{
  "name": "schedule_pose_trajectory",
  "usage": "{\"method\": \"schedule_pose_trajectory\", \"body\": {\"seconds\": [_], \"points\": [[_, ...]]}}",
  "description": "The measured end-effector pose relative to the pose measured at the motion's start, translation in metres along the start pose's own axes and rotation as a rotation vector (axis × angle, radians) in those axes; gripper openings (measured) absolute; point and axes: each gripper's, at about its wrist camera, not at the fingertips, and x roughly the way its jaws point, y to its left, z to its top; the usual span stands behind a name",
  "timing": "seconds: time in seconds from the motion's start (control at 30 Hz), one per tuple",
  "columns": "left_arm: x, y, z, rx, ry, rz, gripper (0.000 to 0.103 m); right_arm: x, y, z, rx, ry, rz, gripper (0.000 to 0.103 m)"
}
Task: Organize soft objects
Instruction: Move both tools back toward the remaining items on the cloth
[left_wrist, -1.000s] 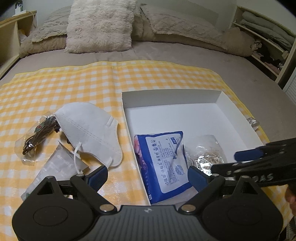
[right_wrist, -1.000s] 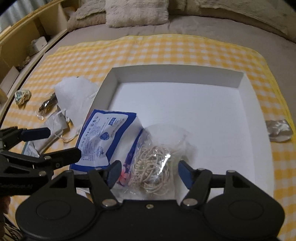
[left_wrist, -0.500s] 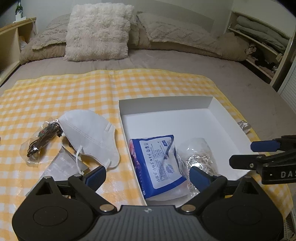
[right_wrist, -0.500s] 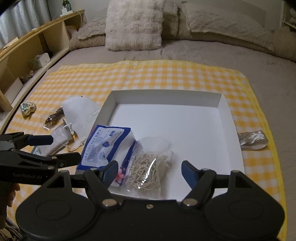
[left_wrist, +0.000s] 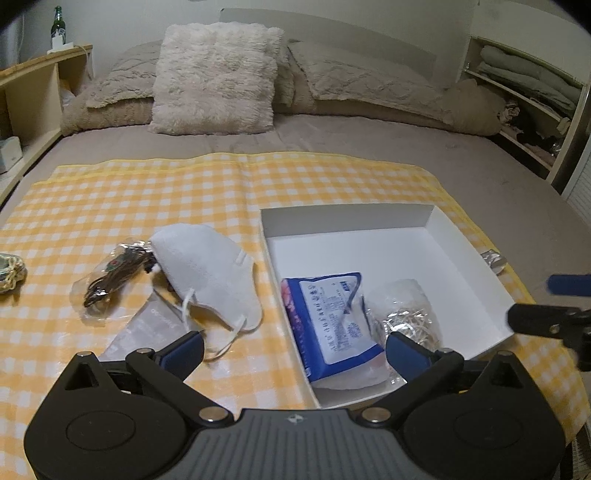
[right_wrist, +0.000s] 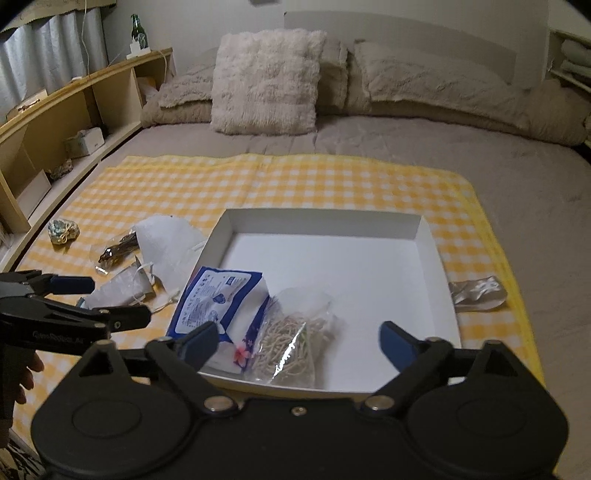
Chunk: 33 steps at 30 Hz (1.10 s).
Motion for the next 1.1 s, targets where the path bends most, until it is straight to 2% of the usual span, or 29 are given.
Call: {"method": "schedule_pose_trajectory", "body": {"seconds": [0.13,0.37,0.7,0.93,1.1], "points": [[-0.007,0.006,-0.003,0.006,-0.015,0.013,0.103,-0.006,0.001,-0.006,-0.028,-0.045,-0.020,0.103],[-0.021,0.014,-0.004,0.010,-0.059,0.008,0.103,-0.007,0.002,-0.008,-0.038,-0.061,-0.007,0.103],[-0.058,0.041,0.009,-0.040,-0.179,0.017,0.103,-0.015,0.008,0.003,-0.023,-0.167,0.023,0.103],[-0.086,0.070,0.020,-0.089,-0.289,0.079,0.103,-0.016,0.023,0.022,-0.022,-0.255,0.057,0.103],[-0.094,0.092,0.024,-0.119,-0.310,0.120,0.103,-0.009,0.041,0.037,-0.044,-0.281,0.077,0.103]]}}
